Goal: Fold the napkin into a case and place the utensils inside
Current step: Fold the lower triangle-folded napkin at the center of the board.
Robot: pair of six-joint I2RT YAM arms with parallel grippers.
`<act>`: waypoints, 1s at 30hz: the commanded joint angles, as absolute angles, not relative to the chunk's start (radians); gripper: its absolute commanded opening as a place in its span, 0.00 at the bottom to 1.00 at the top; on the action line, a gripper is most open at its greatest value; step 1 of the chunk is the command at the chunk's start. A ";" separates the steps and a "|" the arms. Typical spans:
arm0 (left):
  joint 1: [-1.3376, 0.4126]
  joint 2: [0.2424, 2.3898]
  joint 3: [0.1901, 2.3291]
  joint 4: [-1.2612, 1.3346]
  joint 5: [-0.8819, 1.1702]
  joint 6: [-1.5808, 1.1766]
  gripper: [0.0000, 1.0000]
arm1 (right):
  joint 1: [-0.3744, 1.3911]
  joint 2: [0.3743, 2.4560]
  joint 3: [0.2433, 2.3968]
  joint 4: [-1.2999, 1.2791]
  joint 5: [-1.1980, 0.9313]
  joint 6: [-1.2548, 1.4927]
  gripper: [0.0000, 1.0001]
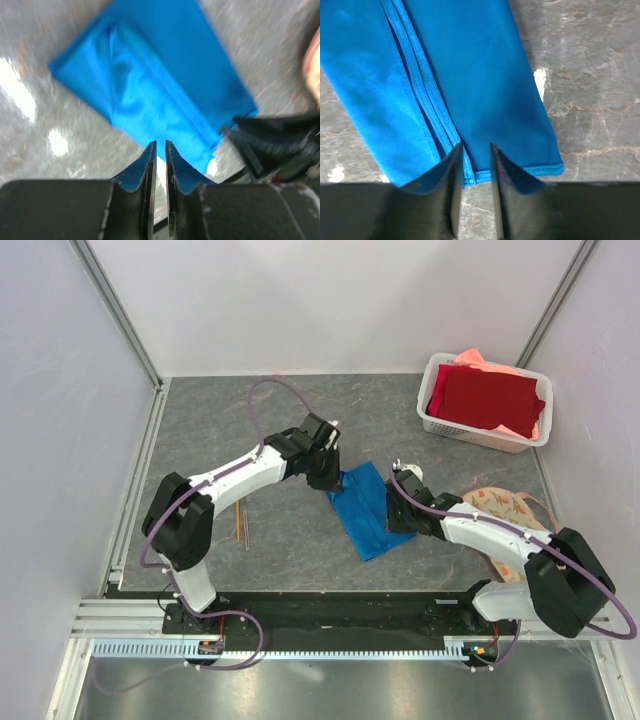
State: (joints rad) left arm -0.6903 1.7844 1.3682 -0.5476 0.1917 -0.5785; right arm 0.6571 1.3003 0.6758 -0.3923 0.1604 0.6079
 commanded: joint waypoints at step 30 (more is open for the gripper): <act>-0.900 1.355 0.873 -0.388 0.190 -0.532 0.38 | 0.896 1.132 0.425 -0.019 0.003 1.041 0.32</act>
State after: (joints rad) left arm -0.8719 1.3960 0.8883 -0.4038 0.2596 -0.5781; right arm 0.8940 1.1400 0.4297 -0.0826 0.0109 0.9848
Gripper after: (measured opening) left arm 0.380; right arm 0.336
